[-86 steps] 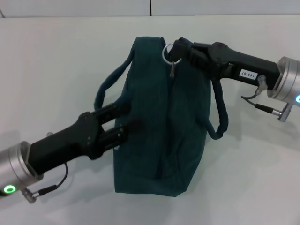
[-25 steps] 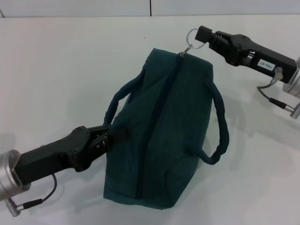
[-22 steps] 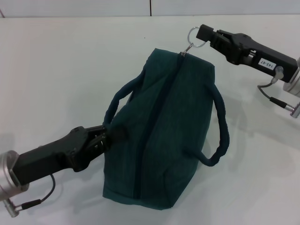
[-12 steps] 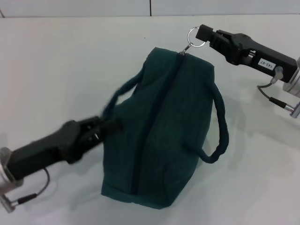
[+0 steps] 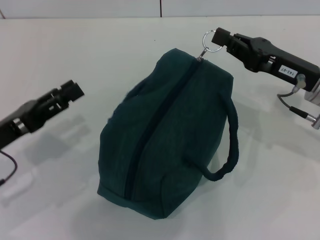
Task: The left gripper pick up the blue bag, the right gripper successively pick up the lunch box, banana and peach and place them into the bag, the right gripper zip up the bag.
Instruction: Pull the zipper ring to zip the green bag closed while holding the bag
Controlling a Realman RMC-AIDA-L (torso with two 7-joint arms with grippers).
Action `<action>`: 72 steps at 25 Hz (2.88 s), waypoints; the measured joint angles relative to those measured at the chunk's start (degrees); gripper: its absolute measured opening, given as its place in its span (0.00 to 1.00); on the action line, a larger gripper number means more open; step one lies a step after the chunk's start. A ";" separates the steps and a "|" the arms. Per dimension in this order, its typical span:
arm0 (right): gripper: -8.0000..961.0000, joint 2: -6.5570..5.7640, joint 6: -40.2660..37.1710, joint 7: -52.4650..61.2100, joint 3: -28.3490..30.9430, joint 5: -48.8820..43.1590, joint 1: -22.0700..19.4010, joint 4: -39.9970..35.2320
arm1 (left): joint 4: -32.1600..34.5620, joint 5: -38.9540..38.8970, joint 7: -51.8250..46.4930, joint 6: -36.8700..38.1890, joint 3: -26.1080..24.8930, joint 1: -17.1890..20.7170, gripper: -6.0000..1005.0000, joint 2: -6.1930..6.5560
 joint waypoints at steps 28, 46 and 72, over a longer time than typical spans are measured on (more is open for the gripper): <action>0.13 0.08 -2.50 -2.64 0.13 0.76 -0.48 0.34 | 2.73 18.24 -25.95 -7.28 0.18 -21.36 0.88 -0.17; 0.14 0.08 -2.72 -3.11 0.00 0.76 -0.56 0.28 | 4.20 19.63 -25.39 -9.67 1.99 -22.26 0.80 -1.66; 0.15 0.16 -3.55 -2.62 0.14 1.56 -2.35 1.17 | 3.89 18.92 -23.56 -8.08 2.56 -21.47 0.14 -3.12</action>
